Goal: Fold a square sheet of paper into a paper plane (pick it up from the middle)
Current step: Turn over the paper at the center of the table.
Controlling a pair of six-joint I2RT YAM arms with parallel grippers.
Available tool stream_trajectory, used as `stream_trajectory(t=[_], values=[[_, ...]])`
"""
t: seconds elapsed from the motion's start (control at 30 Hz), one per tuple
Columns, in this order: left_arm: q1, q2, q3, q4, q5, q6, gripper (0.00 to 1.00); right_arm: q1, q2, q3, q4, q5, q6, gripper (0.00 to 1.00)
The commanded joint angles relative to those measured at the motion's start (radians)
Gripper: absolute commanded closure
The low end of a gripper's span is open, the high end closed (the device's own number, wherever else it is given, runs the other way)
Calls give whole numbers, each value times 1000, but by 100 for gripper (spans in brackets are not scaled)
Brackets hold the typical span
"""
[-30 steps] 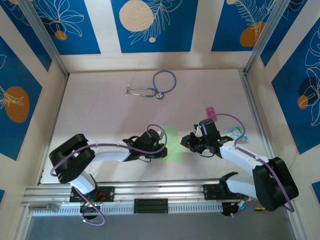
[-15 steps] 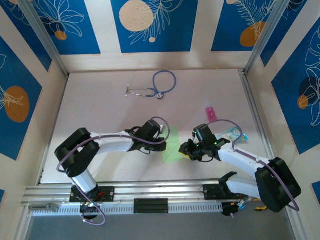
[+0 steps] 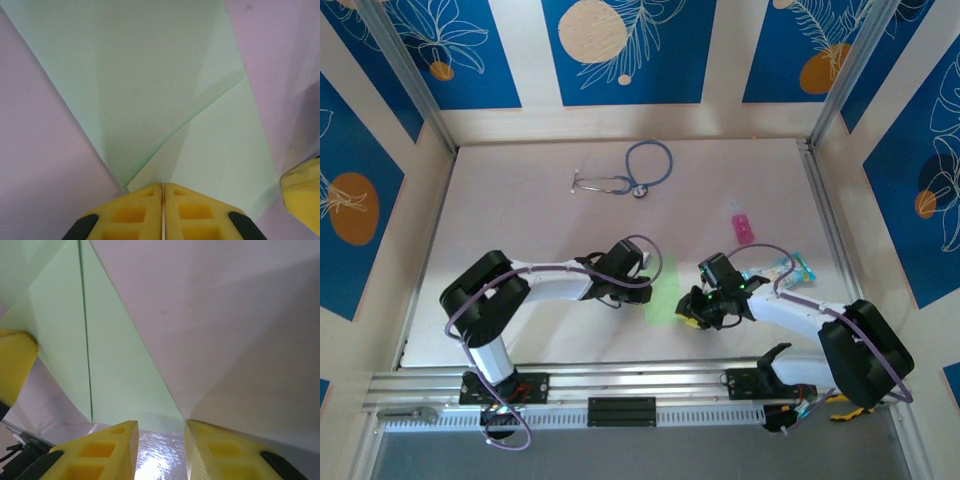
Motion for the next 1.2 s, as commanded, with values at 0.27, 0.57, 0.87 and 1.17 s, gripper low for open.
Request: stream_trajectory(t=[0.27, 0.57, 0.87, 1.17], values=[[10, 23, -29, -3, 22, 5, 91, 17, 77, 71, -4, -10, -26, 70], [10, 29, -31, 5, 25, -1, 93, 19, 115, 85, 90, -55, -54, 67], [10, 31, -35, 8, 27, -5, 93, -43, 144, 103, 169, -112, -106, 55], [10, 32, -34, 10, 29, -7, 94, -94, 199, 132, 219, -149, -149, 55]])
